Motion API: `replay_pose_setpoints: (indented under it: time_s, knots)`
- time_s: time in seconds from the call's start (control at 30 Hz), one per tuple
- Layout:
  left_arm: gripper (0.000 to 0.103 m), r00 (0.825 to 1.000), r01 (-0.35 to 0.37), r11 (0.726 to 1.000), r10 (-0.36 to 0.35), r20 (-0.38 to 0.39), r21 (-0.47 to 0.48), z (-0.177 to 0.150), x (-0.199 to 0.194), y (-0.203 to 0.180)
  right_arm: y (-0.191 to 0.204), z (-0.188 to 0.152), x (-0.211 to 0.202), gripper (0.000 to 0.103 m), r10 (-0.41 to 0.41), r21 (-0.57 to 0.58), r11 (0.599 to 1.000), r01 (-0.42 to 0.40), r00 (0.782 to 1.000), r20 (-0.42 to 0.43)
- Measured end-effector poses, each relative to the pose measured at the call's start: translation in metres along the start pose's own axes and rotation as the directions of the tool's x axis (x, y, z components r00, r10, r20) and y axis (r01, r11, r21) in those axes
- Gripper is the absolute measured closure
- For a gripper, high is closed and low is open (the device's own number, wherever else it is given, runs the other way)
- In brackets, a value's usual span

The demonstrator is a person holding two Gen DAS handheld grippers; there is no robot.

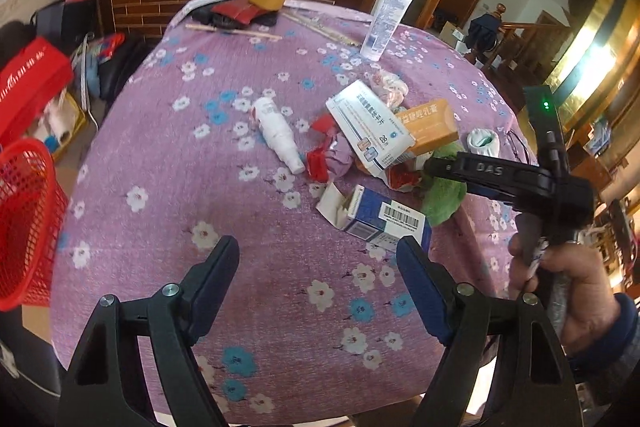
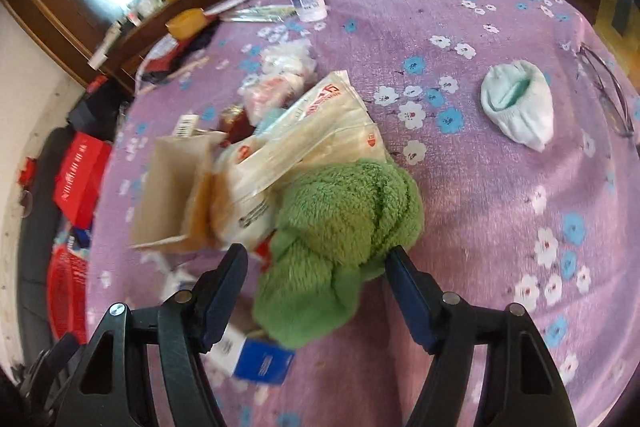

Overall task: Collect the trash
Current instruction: 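Grasp the green towel with the right gripper while the left grasps the blue-white medicine box, then lift the green towel with the right gripper while the left lifts the medicine box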

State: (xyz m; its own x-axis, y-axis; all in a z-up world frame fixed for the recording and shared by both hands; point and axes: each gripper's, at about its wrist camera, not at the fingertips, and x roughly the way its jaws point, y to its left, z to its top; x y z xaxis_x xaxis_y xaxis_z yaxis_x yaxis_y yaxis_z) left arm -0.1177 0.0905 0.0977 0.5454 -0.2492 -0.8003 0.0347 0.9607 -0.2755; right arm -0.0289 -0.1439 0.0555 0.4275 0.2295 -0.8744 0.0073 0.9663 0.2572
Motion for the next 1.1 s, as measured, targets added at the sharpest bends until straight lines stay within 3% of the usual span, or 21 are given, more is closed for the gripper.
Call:
replay_pose_setpoints:
  time_s: [0.1, 0.2, 0.33, 0.63, 0.7, 0.9, 1.1]
  knots:
    - [0.023, 1.000, 0.012, 1.000, -0.012, -0.029, -0.006, 0.003, 0.011, -0.010, -0.004, 0.003, -0.001, 0.067, -0.010, -0.047, 0.999, 0.010, 1.000, -0.003]
    - [0.023, 0.998, 0.025, 1.000, -0.025, -0.049, -0.015, 0.006, 0.022, -0.022, -0.008, 0.000, -0.015, 0.075, 0.008, -0.103, 0.995, -0.007, 1.000, 0.010]
    - [0.023, 0.995, 0.043, 0.997, -0.048, -0.088, -0.056, 0.011, 0.043, -0.037, -0.014, -0.014, -0.041, 0.078, 0.011, -0.162, 0.987, -0.003, 0.999, 0.050]
    - [0.024, 0.986, -0.096, 0.980, 0.070, -0.152, -0.174, 0.024, 0.094, -0.054, -0.040, -0.041, -0.089, 0.079, 0.073, -0.231, 0.972, -0.042, 0.989, 0.129]
    - [0.035, 0.981, -0.112, 0.976, 0.078, -0.177, -0.189, 0.026, 0.107, -0.053, -0.044, -0.044, -0.095, 0.079, 0.077, -0.252, 0.967, -0.040, 0.987, 0.141]
    - [0.046, 0.974, -0.153, 0.981, 0.130, -0.186, -0.115, 0.030, 0.110, -0.062, -0.052, -0.051, -0.104, 0.079, 0.112, -0.298, 0.952, -0.066, 0.984, 0.137]
    - [0.044, 0.971, -0.171, 0.985, 0.165, -0.172, -0.025, 0.017, 0.092, -0.061, -0.044, -0.060, -0.104, 0.078, 0.158, -0.343, 0.933, -0.108, 0.980, 0.120]
